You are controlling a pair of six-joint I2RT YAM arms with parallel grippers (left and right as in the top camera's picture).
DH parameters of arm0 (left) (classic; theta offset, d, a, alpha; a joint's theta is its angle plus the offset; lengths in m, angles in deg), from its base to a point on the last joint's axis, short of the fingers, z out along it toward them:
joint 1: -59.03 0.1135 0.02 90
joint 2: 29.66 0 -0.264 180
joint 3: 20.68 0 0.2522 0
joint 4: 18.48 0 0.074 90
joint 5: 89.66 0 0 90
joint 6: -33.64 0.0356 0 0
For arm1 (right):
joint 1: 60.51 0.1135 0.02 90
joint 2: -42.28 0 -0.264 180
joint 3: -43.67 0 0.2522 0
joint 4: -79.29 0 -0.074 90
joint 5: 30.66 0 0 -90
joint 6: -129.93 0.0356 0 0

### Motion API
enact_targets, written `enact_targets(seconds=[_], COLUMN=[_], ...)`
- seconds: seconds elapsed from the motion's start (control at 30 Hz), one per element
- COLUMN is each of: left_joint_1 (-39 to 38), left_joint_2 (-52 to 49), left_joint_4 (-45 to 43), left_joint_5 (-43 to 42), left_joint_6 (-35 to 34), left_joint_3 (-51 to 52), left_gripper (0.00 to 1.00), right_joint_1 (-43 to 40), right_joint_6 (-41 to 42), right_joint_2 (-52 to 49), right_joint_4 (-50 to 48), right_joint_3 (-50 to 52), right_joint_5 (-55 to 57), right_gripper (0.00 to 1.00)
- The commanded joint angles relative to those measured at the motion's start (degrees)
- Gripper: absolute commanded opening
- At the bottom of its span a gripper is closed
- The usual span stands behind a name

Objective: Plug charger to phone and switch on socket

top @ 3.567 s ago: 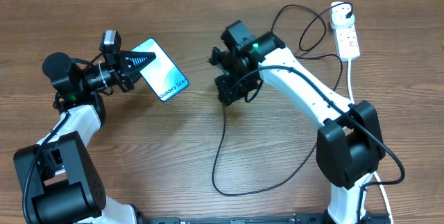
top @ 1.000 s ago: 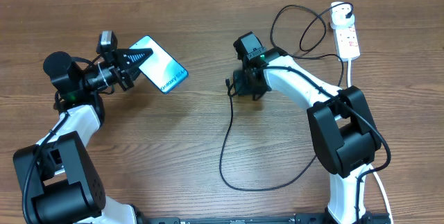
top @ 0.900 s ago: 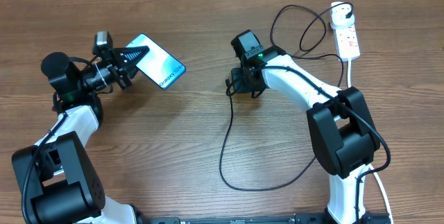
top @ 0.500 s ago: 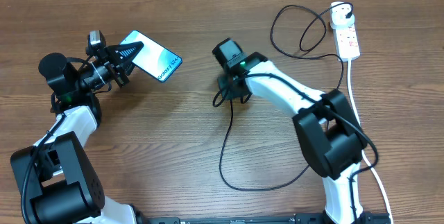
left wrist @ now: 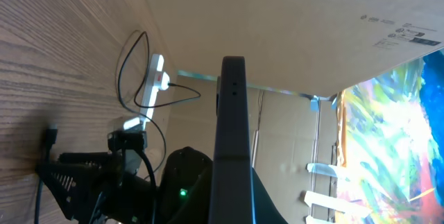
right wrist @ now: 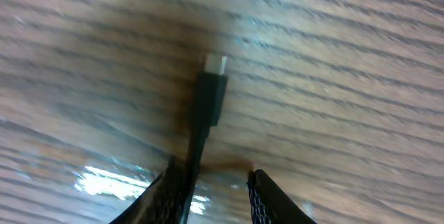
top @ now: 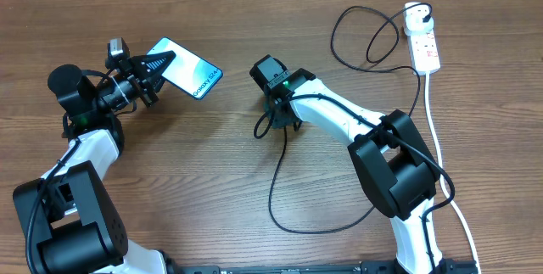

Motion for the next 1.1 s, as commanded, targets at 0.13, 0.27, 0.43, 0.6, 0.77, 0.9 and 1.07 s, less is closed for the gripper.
enact_targets(seconds=[0.13,0.27,0.43,0.6,0.77,0.9,1.07], left_joint_1=[0.17,0.17,0.17,0.17,0.17,0.17,0.17], left_joint_2=[-0.28,-0.28,-0.28,-0.28,-0.28,-0.28,-0.28], left_joint_4=[-0.31,-0.31,-0.33,-0.33,-0.33,-0.33,-0.33], left_joint_5=[0.13,0.13,-0.09,-0.76,-1.05,-1.16,-1.14], left_joint_6=[1.33,1.33,1.33,1.33,1.33,1.33,1.33], left_joint_3=[-1.18,-1.18,-1.18,-1.18,-1.18,-1.18,-1.18], left_gripper=[0.04,0.04,0.04,0.04,0.04,0.04,0.04], right_joint_1=[0.46,1.09,1.01,0.17,-1.20,-3.06,-4.79], right_joint_6=[-3.19,-3.10,-0.94,0.09,0.07,-1.57,-6.12], right_joint_2=[-3.56,-3.58,-3.67,-3.67,-3.58,-2.78,0.15], right_joint_4=[1.73,2.27,2.21,2.21,2.54,4.44,5.90], right_joint_3=[0.24,0.26,0.28,0.28,0.09,-1.66,-2.84], right_joint_5=[2.16,0.92,-1.68,-2.14,-4.63,-10.43,-16.28], right_gripper=[0.23,0.09,0.08,0.04,0.03,0.03,0.04])
